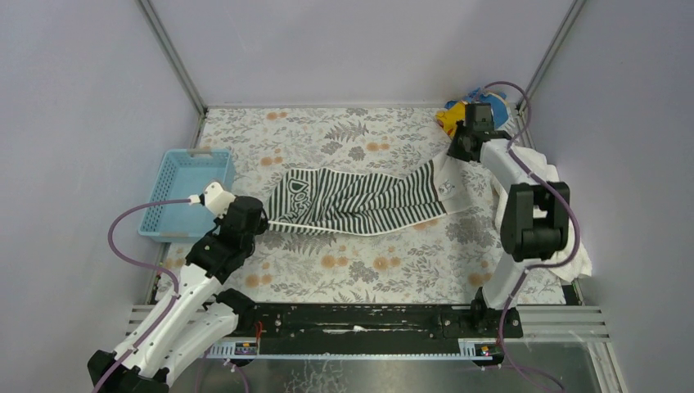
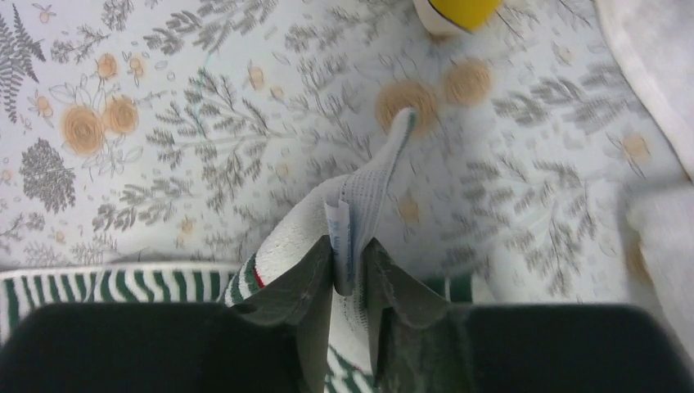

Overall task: Roll the towels
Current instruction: Flatten out the towel at the center of the board.

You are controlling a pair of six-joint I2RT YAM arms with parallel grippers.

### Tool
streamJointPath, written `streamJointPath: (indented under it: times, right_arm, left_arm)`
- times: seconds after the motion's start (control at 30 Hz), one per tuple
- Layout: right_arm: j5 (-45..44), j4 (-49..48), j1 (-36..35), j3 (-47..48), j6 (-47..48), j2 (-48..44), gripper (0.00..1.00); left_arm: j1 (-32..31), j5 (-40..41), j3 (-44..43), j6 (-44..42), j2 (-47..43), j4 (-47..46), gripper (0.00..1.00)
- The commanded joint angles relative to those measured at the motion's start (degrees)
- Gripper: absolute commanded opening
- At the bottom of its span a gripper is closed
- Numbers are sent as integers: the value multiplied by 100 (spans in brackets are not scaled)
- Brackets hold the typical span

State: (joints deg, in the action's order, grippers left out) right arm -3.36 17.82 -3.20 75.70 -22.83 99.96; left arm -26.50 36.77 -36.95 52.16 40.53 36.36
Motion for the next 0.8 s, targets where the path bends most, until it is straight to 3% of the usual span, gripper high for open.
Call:
streamJointPath:
  times: [0.0,0.13,0.2,0.5,0.77]
  right_arm:
    - [417,203,21,1009,140,692,38]
    - [212,243,26,896,311,477,69]
    - [-74,183,21,538,353,115,76]
    - [-1094,706,202,-821,72,-765,81]
    - [-915,609,509,-1514,-286,-811,72]
  left_arm:
    - [40,300,-154,-102,-30,40,0]
    - [37,269,-166,-105,-17,38,0]
    - [40,243,-147,-109,-19,9,0]
    - [40,124,-84,-204,9,-126,0]
    - [39,138,-41,-283,-38,-216,0]
